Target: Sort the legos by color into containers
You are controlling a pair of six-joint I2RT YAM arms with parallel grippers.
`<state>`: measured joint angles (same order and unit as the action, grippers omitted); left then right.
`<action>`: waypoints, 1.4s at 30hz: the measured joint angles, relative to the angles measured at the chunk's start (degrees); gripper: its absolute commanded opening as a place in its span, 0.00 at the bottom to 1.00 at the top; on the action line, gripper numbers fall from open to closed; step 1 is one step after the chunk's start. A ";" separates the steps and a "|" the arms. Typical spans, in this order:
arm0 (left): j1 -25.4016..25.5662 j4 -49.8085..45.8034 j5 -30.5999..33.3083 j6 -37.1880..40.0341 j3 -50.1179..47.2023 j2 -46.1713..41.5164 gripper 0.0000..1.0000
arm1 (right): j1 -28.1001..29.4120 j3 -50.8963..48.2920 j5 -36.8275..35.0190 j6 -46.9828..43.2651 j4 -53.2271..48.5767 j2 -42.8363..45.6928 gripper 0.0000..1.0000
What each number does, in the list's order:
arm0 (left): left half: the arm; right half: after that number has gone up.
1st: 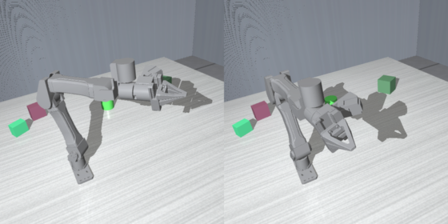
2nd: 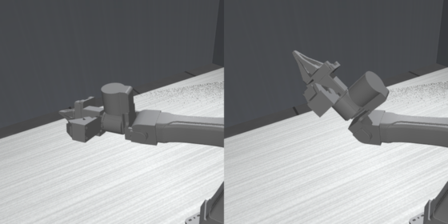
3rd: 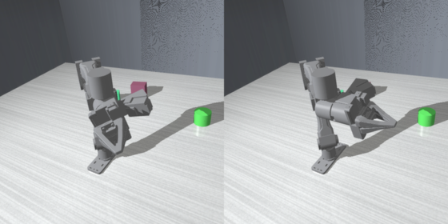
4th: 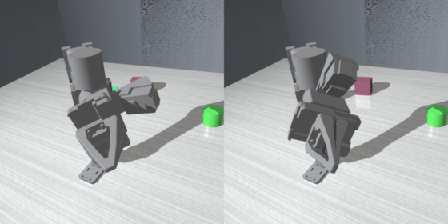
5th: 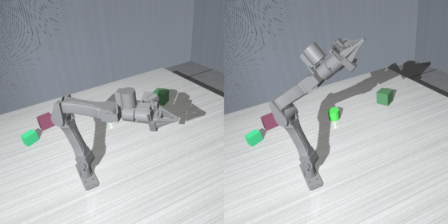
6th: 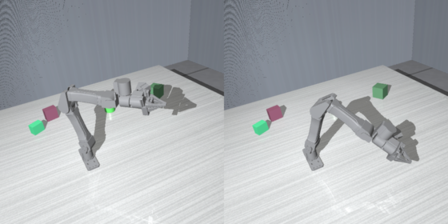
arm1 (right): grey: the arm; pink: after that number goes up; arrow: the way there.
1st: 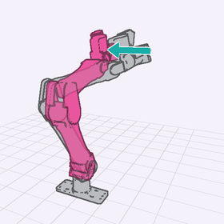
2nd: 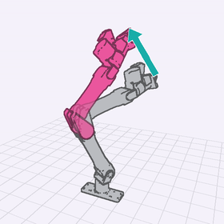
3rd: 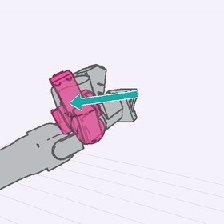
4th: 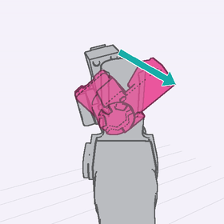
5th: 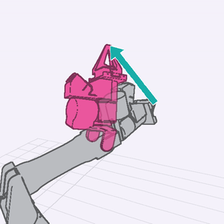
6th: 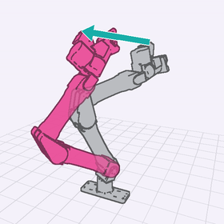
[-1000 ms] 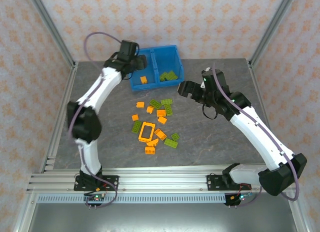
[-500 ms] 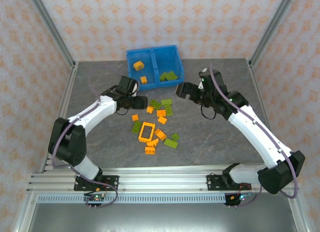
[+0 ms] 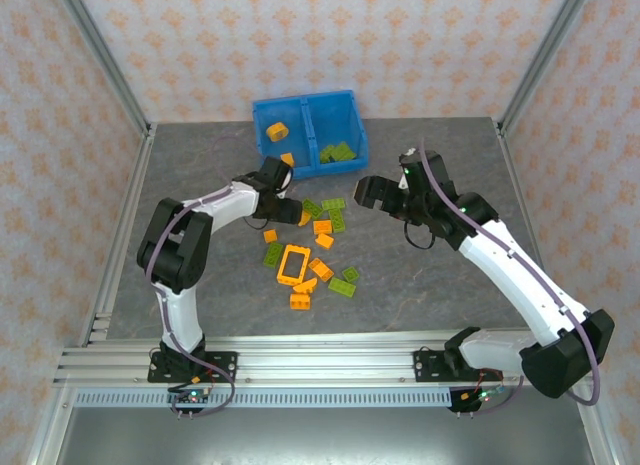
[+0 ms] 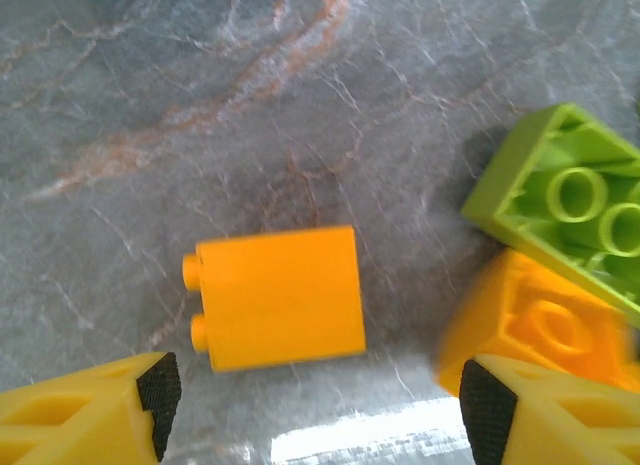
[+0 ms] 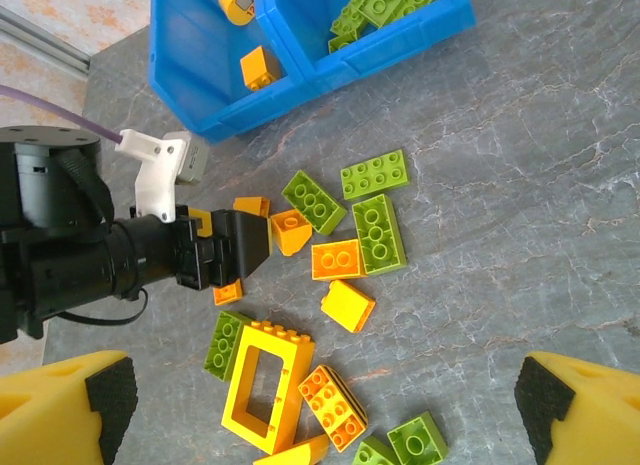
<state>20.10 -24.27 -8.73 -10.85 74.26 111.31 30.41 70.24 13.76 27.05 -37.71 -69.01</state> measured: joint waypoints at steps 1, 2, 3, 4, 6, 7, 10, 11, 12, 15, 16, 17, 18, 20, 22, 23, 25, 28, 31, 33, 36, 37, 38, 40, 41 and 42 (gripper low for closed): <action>-0.22 0.15 0.37 0.22 0.26 0.68 0.70 | 0.00 0.00 0.00 0.00 0.00 0.00 0.98; -0.35 0.33 0.63 0.42 0.31 1.18 0.69 | 0.00 0.00 -0.02 0.00 -0.02 0.00 0.98; -0.57 0.35 1.03 0.44 0.31 1.75 0.68 | 0.00 0.00 -0.04 0.00 -0.02 0.00 0.98; -0.70 0.37 1.42 0.48 0.31 2.29 0.66 | 0.00 0.00 -0.04 0.00 -0.02 0.00 0.98; -0.96 0.50 1.79 0.46 0.59 2.51 0.64 | 0.00 0.00 -0.15 0.00 -0.04 0.00 0.99; -0.98 0.66 1.92 0.46 0.90 2.56 0.63 | 0.00 0.00 -0.24 0.00 -0.04 0.02 0.98; -1.11 1.01 2.16 0.46 1.57 3.50 0.57 | 0.00 0.00 -0.44 0.02 -0.09 0.59 0.99; -1.14 0.92 2.23 0.46 1.75 3.61 0.54 | 0.00 -0.02 -0.46 0.13 -0.09 0.90 0.98; -1.27 0.98 2.14 0.44 1.79 3.61 0.53 | 0.00 -0.02 -0.46 0.17 -0.09 1.18 0.98; -1.55 1.01 1.95 0.39 1.79 3.61 0.49 | 0.00 0.00 -0.63 0.20 -0.09 1.81 0.99; -1.62 1.03 1.86 0.31 1.79 3.61 0.47 | 0.00 0.00 -0.70 0.20 -0.09 1.92 0.99; -1.62 1.05 1.73 0.22 1.77 3.52 0.45 | 0.00 -0.02 -0.72 0.22 -0.11 2.01 0.98; -1.62 1.07 1.62 0.09 1.73 3.37 0.44 | 0.00 0.00 -0.81 0.22 -0.11 2.01 0.98; -1.64 1.53 0.94 -0.13 1.14 2.71 0.44 | 0.00 0.00 -0.87 0.39 -0.13 2.01 0.98; -1.73 1.64 0.07 -0.46 0.24 1.29 0.40 | 0.00 0.00 -0.90 0.39 -0.17 2.01 0.99; -1.73 1.46 -0.20 -0.68 -0.44 -0.33 0.40 | 0.00 0.00 -0.87 0.42 -0.20 2.01 0.99; -1.73 1.20 -0.44 -1.14 -1.40 -4.61 0.41 | 0.00 -0.02 -0.85 0.42 -0.22 2.01 0.99; -1.73 0.70 -0.22 -1.27 -1.05 -12.52 0.41 | 0.00 -0.02 -0.61 0.39 -0.20 2.01 0.99; -1.73 0.04 0.28 -1.14 3.61 -17.05 0.42 | 0.07 -0.02 0.22 0.39 0.15 2.01 0.99; -1.73 -0.04 0.63 -0.94 8.92 -16.74 0.42 | 0.22 -0.02 0.72 0.39 0.39 2.01 0.99; -1.73 -0.74 1.66 -0.07 17.55 -12.63 0.42 | 0.46 -0.02 1.09 0.42 0.50 2.01 0.99; -1.73 -0.96 1.92 0.26 20.22 -10.69 0.42 | 0.59 -0.02 1.14 0.42 0.50 2.01 0.99; -1.75 -1.07 2.23 0.48 23.41 -8.13 0.42 | 0.59 -0.02 1.20 0.42 0.50 2.01 0.99; -1.84 -1.27 3.21 0.70 28.98 -2.71 0.42 | 0.74 -0.02 1.29 0.42 0.48 2.08 0.99; -1.90 -1.22 3.54 0.72 31.67 0.42 0.42 | 0.85 -0.02 1.31 0.42 0.46 2.16 0.99; -2.12 -1.22 3.72 0.68 33.75 3.19 0.42 | 0.96 -0.04 1.31 0.44 0.44 2.38 0.99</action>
<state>17.98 -25.50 -5.02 -10.17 108.01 114.50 31.38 70.19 15.07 27.49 -37.28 -66.63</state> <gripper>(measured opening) 0.421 0.988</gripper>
